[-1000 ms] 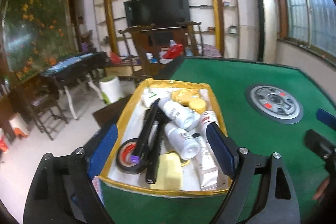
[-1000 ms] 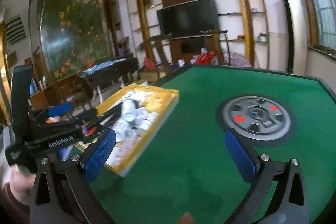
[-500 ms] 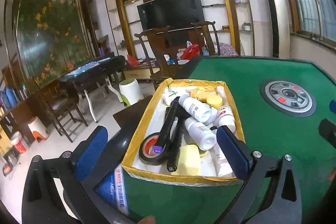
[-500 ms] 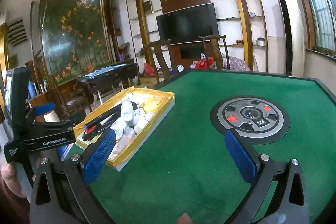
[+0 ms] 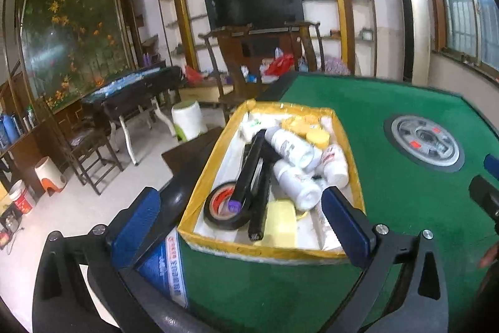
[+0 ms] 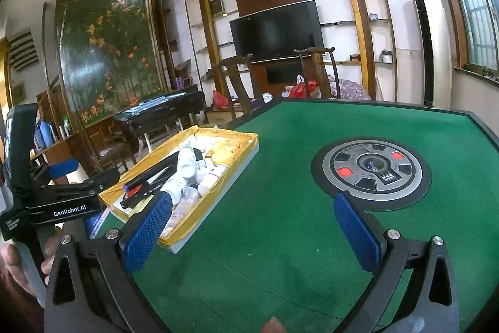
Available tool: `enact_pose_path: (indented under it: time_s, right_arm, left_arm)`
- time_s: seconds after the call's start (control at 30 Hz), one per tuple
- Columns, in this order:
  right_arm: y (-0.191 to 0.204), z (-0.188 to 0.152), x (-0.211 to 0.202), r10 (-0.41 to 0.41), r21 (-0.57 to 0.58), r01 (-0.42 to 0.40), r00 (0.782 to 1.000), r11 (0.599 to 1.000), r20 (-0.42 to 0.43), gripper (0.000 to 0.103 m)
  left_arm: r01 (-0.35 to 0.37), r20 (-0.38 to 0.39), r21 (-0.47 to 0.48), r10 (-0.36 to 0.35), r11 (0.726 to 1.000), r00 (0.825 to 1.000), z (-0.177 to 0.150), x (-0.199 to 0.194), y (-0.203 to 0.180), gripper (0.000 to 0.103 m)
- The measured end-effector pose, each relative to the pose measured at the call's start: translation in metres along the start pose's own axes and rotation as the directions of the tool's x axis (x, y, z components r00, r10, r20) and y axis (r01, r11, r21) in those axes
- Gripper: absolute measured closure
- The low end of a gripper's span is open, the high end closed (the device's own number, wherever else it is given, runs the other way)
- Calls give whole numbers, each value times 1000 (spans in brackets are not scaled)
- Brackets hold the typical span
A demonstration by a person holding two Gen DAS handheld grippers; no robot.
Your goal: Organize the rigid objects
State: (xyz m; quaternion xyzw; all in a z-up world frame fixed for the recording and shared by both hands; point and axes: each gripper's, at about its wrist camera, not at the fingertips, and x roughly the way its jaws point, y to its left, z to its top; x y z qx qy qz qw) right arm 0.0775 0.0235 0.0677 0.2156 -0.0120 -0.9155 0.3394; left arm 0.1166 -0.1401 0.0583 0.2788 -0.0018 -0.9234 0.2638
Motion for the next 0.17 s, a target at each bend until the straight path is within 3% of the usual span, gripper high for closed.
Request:
enact_pose_path:
  time_s: [0.17]
  right_arm:
    - [1,1,0,-1,0,1,1000,1000,0,1]
  left_arm:
    - [-30,-12,33,31,999,999,-4,3,-3,0]
